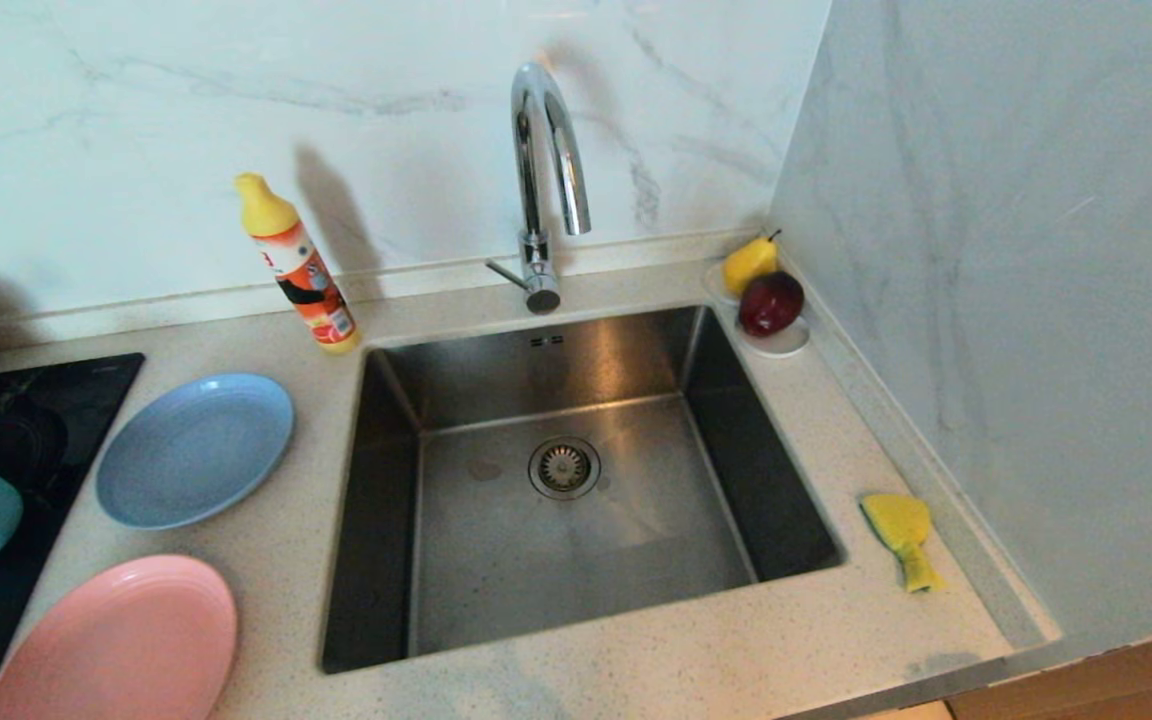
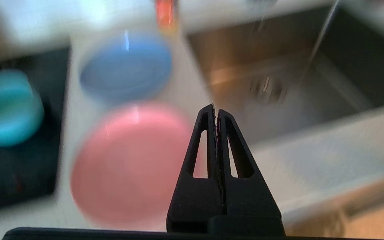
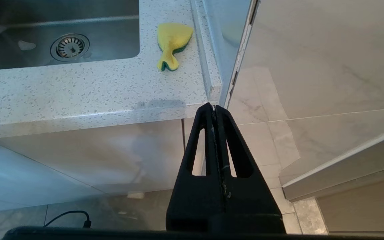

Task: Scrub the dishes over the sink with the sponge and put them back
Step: Turn on the faucet

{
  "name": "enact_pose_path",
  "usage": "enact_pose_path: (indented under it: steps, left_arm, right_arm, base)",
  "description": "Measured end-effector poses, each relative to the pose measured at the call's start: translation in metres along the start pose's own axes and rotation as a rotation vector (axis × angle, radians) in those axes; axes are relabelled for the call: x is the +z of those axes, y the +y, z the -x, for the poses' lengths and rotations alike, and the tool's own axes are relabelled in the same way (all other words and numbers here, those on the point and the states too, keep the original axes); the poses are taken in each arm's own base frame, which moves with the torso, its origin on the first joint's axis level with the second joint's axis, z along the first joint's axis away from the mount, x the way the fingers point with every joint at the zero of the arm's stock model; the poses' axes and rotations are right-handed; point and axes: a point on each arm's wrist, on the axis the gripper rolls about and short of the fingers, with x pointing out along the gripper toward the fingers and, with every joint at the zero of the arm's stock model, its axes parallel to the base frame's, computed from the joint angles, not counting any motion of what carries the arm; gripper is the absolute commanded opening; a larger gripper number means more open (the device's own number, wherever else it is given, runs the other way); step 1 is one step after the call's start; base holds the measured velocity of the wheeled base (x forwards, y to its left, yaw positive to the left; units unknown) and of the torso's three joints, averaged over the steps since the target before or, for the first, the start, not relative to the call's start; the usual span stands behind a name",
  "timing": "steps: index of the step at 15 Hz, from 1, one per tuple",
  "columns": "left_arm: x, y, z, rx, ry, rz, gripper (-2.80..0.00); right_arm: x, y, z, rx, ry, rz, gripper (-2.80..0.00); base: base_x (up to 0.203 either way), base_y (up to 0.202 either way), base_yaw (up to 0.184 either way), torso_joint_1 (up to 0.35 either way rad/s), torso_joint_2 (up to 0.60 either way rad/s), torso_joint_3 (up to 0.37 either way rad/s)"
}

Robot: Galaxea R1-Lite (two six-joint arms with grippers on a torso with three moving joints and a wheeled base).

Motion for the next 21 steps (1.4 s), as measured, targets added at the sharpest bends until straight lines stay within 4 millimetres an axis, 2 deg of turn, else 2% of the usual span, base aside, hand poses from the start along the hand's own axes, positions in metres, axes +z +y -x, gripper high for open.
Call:
enact_pose_path:
  steps: [2,5,7,9,12,16,18,21]
  left_arm:
    - [0.045,0.005,-0.009,-0.056,-0.03,-0.002,-2.8]
    - [0.109,0.015,-0.053,-0.178,-0.013,0.043,-2.8]
    - [0.14,0.024,-0.104,-0.243,0.022,0.097,-2.8]
    - [0.157,0.032,-0.167,-0.288,0.059,0.144,-2.8]
    - [0.156,0.039,-0.265,-0.342,0.103,0.217,-2.8]
    - [0.123,0.034,-0.375,-0.387,0.126,0.336,-2.8]
    - [0.102,0.03,-0.414,-0.396,0.134,0.39,-2.8]
    - [0.072,0.021,-0.456,-0.403,0.162,0.421,-2.8]
  right_arm:
    - [0.0,0.0,0.0,0.0,0.0,0.0,-2.8]
    - [0.0,0.0,0.0,0.0,0.0,0.0,-2.8]
    - [0.0,0.0,0.0,0.0,0.0,0.0,-2.8]
    - [0.0,0.0,0.0,0.0,0.0,0.0,-2.8]
    - [0.0,0.0,0.0,0.0,0.0,0.0,-2.8]
    - [0.0,0.0,0.0,0.0,0.0,0.0,-2.8]
    - [0.0,0.0,0.0,0.0,-0.001,0.0,-2.8]
    - [0.0,0.0,0.0,0.0,0.0,0.0,-2.8]
  base:
    - [0.0,0.0,0.0,0.0,0.0,0.0]
    - [0.0,0.0,0.0,0.0,0.0,0.0]
    - [0.0,0.0,0.0,0.0,0.0,0.0]
    - [0.0,0.0,0.0,0.0,0.0,0.0]
    - [0.0,0.0,0.0,0.0,0.0,0.0]
    - [0.0,0.0,0.0,0.0,0.0,0.0]
    - [0.0,0.0,0.0,0.0,0.0,0.0]
    - [0.0,0.0,0.0,0.0,0.0,0.0]
